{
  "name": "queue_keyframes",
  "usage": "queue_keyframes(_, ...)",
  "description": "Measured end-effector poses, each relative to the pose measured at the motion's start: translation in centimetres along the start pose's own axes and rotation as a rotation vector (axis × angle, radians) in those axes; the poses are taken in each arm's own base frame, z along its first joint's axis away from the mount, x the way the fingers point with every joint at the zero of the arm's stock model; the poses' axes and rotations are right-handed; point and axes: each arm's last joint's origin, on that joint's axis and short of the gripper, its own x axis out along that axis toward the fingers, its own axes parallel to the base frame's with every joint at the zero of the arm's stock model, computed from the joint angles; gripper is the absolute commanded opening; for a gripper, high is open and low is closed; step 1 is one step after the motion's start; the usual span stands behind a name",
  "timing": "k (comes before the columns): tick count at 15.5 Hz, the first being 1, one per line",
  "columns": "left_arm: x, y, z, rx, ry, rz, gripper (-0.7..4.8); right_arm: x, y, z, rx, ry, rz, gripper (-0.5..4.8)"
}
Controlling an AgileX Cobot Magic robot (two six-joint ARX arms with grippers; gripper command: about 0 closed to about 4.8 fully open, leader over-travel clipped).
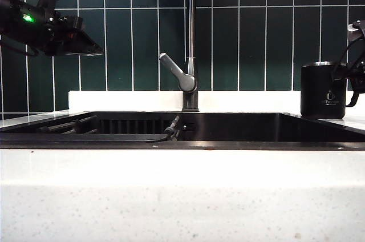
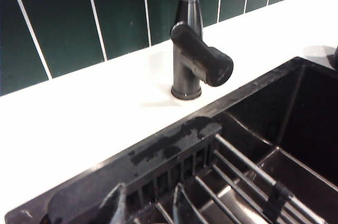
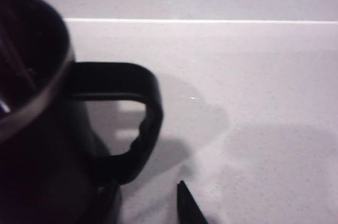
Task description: Pick up the mug next to the sink, go to the faucet to get some water, pour the water into the sink, and finally put the mug back to its place.
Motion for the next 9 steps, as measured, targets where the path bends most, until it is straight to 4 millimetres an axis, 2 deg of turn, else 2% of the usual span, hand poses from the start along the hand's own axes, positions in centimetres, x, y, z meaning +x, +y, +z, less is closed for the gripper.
queue_keyframes(2,0.0,0.0,-0.1,-0.005,0.008,-0.001,1.17,0.0,-0.1,0.0,-0.001,-0.003,0.012,1.51)
queue_keyframes(5,0.0,0.0,-0.1,0.009,0.009,-0.002,1.17,0.3,-1.1,0.2,0.012,-0.027,0.042,1.91)
queue_keyframes(9,0.0,0.0,-0.1,0.011,0.009,-0.002,1.17,1.3,-1.9,-0.5,0.021,-0.015,0.136,1.9)
